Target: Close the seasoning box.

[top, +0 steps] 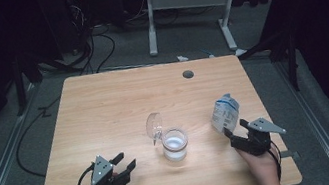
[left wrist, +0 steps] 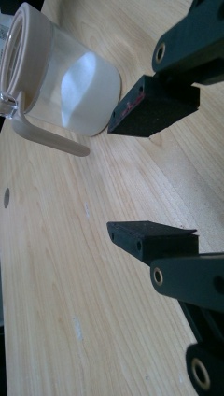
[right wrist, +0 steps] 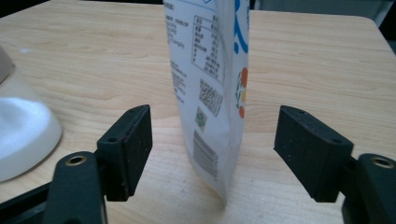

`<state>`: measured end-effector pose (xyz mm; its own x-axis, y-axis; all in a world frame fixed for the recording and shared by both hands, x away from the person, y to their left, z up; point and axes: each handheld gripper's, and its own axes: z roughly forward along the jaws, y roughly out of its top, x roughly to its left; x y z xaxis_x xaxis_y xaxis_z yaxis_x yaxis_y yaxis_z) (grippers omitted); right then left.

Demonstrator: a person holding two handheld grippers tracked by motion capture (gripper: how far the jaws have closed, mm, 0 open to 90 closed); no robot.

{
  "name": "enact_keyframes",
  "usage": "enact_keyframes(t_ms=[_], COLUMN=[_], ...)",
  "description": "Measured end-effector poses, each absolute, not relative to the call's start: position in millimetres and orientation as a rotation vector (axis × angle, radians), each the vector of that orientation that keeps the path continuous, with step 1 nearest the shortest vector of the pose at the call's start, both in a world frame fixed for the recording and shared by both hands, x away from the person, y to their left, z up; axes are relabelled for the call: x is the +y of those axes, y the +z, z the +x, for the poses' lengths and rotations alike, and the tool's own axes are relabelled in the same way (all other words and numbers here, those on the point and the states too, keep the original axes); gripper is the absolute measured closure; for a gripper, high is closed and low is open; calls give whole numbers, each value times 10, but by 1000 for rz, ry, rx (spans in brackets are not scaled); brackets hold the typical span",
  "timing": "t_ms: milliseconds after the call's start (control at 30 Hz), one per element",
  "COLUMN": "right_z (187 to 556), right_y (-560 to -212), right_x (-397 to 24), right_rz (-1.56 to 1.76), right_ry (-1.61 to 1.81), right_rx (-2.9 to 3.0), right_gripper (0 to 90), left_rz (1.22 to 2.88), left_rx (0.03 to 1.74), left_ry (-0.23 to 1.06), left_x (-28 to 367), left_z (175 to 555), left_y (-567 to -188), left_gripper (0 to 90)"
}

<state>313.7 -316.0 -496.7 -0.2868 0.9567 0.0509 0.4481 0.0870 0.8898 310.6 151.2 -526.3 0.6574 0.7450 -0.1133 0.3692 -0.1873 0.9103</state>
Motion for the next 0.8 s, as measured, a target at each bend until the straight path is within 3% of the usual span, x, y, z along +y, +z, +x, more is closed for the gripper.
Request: enact_keyframes(t_ms=[567,800], right_z=[2868,2840], right_y=[-5046,-5056], right_x=[-3208,-3127], right_rz=[1399,1366], right_ry=[1131,1139], right_rx=[1818,1862], right_gripper=[355,486], left_rz=[1807,1820], left_rx=[905,899], left_ry=[412,413], left_x=[1489,1419], left_z=[3103,3073], left_y=[-5289,-5293], left_gripper=[506,539])
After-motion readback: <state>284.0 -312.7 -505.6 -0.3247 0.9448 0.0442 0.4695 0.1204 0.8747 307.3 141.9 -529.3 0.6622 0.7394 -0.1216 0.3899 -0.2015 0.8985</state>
